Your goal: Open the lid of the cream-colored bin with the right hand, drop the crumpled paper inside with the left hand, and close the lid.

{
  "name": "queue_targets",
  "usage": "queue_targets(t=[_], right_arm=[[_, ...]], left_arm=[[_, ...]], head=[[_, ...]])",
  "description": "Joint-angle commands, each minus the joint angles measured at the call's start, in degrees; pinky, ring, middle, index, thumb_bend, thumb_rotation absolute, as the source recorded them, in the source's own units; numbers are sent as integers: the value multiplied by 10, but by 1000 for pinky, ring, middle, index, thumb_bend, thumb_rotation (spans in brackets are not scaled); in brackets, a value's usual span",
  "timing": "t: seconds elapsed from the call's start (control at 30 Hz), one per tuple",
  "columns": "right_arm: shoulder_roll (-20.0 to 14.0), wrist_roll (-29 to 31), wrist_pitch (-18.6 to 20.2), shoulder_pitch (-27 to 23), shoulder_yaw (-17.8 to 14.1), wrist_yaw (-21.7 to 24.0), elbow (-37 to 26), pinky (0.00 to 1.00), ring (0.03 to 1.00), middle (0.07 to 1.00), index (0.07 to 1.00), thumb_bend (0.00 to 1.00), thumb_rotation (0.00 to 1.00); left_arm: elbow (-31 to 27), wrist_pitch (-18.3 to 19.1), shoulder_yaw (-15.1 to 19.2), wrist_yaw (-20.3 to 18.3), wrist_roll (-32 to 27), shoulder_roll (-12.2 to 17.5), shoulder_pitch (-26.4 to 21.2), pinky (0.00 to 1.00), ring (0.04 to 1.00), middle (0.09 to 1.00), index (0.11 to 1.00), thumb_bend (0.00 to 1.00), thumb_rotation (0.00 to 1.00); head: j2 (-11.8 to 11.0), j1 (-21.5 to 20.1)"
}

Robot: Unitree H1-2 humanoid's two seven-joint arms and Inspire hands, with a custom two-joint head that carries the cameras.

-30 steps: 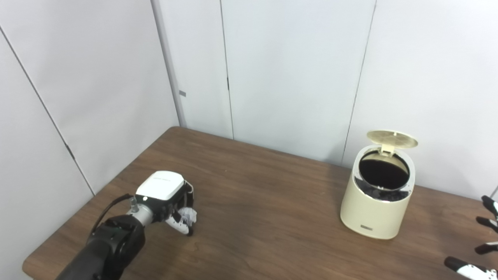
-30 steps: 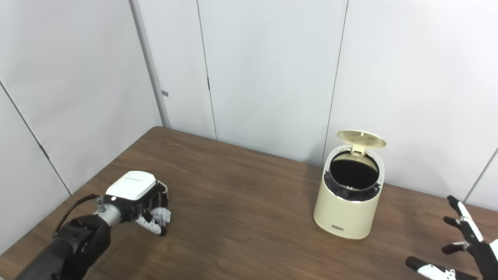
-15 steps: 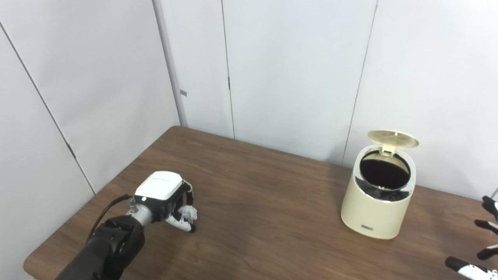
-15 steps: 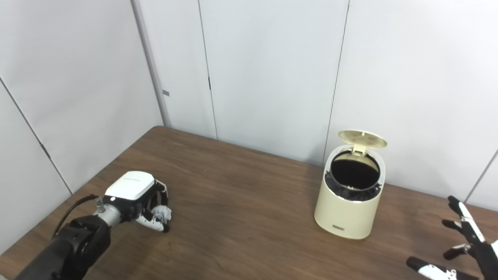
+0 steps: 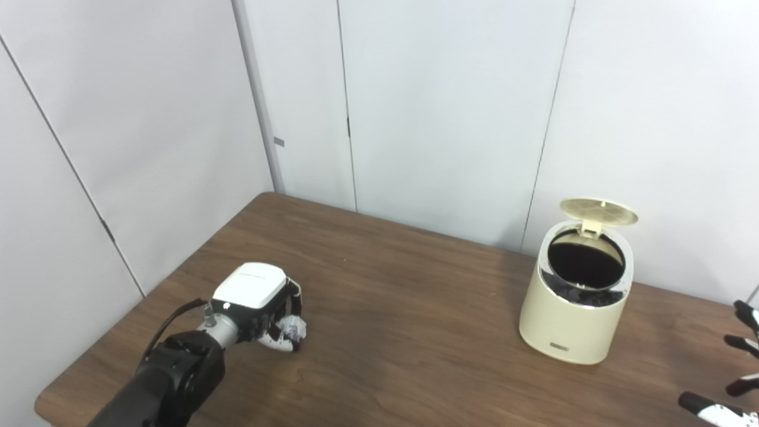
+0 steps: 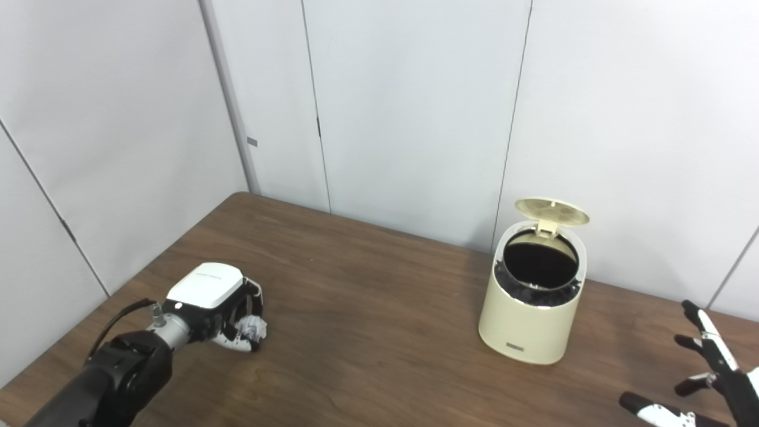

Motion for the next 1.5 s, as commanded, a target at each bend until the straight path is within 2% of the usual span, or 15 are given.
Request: queue_targets(t=[0.0, 0.3, 0.67, 0.73, 0.77, 0.8, 0.87, 0.93, 1.07, 1.1, 1.17, 1.23, 1.37, 1.4, 1.47], right_arm=[[-2, 1, -12, -16, -6, -8, -15, 526, 855, 968, 972, 866, 579], [2, -3, -12, -18, -3, -10, -13, 514, 876, 983, 983, 875, 595], [7, -7, -17, -19, -1, -14, -5, 625, 895, 982, 983, 865, 600], [9, -12, -14, -21, 1, -15, -2, 639, 897, 980, 982, 841, 554], [10, -15, -12, -22, 1, -15, -2, 636, 896, 980, 981, 834, 532], [12, -17, -10, -23, 2, -15, -3, 639, 895, 978, 978, 830, 513], [17, -19, -2, -24, 3, -11, -9, 670, 891, 971, 966, 814, 432], [22, -13, 7, -24, 3, -6, -15, 701, 888, 966, 958, 810, 372], [28, -11, 22, -25, 6, -1, -25, 696, 855, 946, 942, 813, 278], [28, -10, 23, -25, 7, 0, -28, 688, 848, 943, 939, 813, 266], [28, -9, 20, -24, 9, 1, -31, 678, 837, 937, 930, 814, 226], [28, -8, 13, -24, 11, -1, -28, 663, 825, 929, 922, 820, 196], [30, -9, 5, -25, 15, -6, -21, 675, 818, 922, 915, 838, 220], [31, -9, 0, -26, 16, -8, -17, 679, 815, 918, 912, 845, 234], [34, -9, -4, -26, 18, -11, -13, 684, 814, 914, 907, 856, 258]], left_arm=[[-38, 1, 15, 1, 4, 25, -22, 261, 399, 484, 497, 503, 0], [-101, 14, 29, -71, 0, 38, -84, 228, 414, 490, 486, 505, 0], [-127, -25, 14, -96, -15, 39, -161, 179, 393, 495, 484, 503, 0], [-129, -35, 6, -99, -21, 34, -183, 168, 398, 497, 484, 504, 0], [-130, -38, 2, -102, -22, 32, -195, 156, 273, 482, 483, 515, 0], [-130, -41, -4, -104, -23, 28, -209, 163, 247, 477, 483, 519, 0], [-127, -44, -15, -109, -31, 18, -240, 219, 283, 409, 499, 515, 0], [-121, -41, -27, -121, -37, 6, -269, 216, 274, 393, 502, 514, 0], [-108, -38, -47, -133, -32, -20, -315, 226, 274, 390, 505, 513, 0], [-101, -46, -53, -129, -34, -25, -325, 221, 265, 439, 492, 519, 0], [-89, -56, -64, -124, -31, -34, -342, 213, 255, 466, 484, 522, 0], [-74, -67, -75, -117, -36, -45, -358, 220, 265, 410, 498, 516, 0], [-48, -88, -91, -106, -41, -65, -384, 221, 263, 390, 501, 514, 0], [-40, -91, -98, -105, -42, -74, -395, 219, 259, 439, 490, 519, 0], [-30, -95, -106, -106, -45, -86, -407, 223, 262, 401, 501, 515, 0]], head=[[0, -2], [-1, -4], [-6, -15], [-11, -37], [-11, -37], [-13, -46], [-14, -54], [-17, -72], [-20, -98], [-21, -108], [-23, -124], [-26, -140], [-29, -172], [-32, -180], [-34, -188]])
